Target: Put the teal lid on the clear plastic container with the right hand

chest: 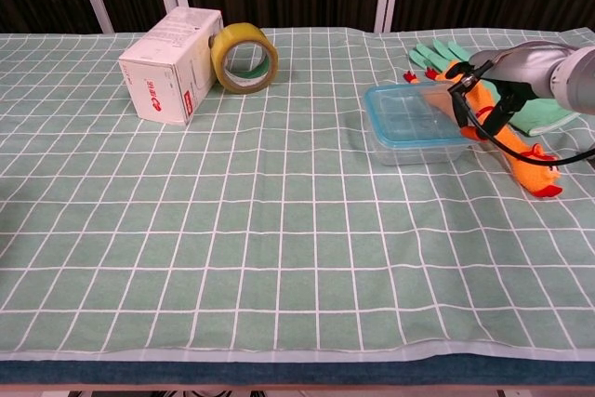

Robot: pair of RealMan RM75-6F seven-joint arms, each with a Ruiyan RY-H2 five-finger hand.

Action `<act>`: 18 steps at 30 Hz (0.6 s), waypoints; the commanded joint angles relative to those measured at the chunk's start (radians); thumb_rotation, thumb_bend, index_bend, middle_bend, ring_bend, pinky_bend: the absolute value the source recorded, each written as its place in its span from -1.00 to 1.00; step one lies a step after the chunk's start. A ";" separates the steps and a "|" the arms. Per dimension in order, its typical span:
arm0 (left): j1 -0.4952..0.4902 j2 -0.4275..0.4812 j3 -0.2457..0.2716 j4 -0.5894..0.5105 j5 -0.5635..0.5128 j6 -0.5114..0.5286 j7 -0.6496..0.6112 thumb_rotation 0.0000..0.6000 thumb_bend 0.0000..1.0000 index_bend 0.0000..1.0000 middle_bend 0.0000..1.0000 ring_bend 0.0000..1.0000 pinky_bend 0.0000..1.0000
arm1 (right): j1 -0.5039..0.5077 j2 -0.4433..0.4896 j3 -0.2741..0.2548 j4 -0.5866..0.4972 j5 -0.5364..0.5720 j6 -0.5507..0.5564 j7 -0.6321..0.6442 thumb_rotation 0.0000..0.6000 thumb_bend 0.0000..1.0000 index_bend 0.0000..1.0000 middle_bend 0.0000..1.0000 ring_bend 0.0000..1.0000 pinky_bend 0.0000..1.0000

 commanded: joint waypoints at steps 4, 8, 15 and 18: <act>0.000 0.000 0.000 0.000 -0.001 -0.001 0.001 1.00 0.48 -0.64 -1.00 -1.00 -1.00 | 0.002 -0.002 -0.002 0.005 0.010 -0.010 -0.005 1.00 -0.09 0.27 -0.98 -1.00 -1.00; 0.000 0.000 0.000 -0.001 -0.002 -0.001 0.001 1.00 0.48 -0.64 -1.00 -1.00 -1.00 | 0.004 -0.007 -0.001 0.008 0.008 -0.017 -0.001 1.00 -0.09 0.27 -0.98 -1.00 -1.00; -0.001 0.001 -0.001 -0.002 -0.004 -0.001 0.000 1.00 0.48 -0.64 -1.00 -1.00 -1.00 | 0.012 -0.021 -0.002 0.022 0.012 -0.022 -0.009 1.00 -0.09 0.27 -0.98 -1.00 -1.00; -0.001 0.001 -0.001 -0.002 -0.005 -0.002 -0.001 1.00 0.48 -0.64 -1.00 -1.00 -1.00 | 0.016 -0.027 -0.002 0.030 0.023 -0.023 -0.016 1.00 -0.09 0.27 -0.98 -1.00 -1.00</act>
